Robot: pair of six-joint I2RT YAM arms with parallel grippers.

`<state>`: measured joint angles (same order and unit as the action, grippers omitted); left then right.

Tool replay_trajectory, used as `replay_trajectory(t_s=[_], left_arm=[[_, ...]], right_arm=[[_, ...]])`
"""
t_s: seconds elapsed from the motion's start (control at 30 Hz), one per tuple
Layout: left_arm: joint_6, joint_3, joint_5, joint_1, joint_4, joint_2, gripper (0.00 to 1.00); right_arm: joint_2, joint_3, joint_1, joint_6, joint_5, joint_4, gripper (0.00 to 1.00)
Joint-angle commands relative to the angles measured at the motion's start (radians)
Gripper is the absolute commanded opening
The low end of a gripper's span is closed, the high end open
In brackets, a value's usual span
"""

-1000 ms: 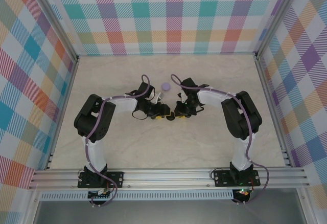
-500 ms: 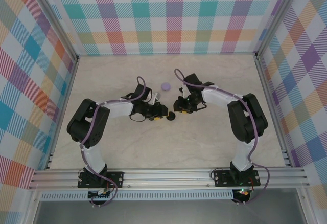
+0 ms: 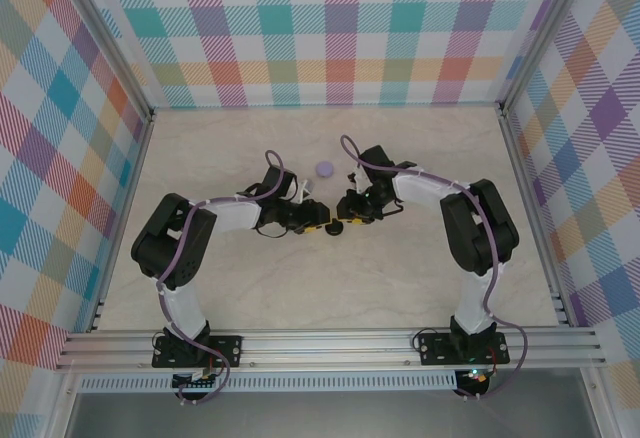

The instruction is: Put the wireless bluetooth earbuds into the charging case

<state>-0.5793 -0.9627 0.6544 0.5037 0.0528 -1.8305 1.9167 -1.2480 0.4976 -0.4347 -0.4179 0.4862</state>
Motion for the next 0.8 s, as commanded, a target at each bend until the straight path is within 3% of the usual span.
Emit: replay_trajectory(t_s=[0.0,0.77], left_arm=[[-0.014,0.01,0.008,0.015,0.02,-0.024,0.47],[-0.042,-0.017,0.03,0.045,0.036,-0.101,0.44]], right_arm=[[0.025,-0.01,-0.002,-0.008,-0.038,-0.017,0.34],[0.053,0.039,-0.002,-0.023,-0.043,-0.05,0.24]])
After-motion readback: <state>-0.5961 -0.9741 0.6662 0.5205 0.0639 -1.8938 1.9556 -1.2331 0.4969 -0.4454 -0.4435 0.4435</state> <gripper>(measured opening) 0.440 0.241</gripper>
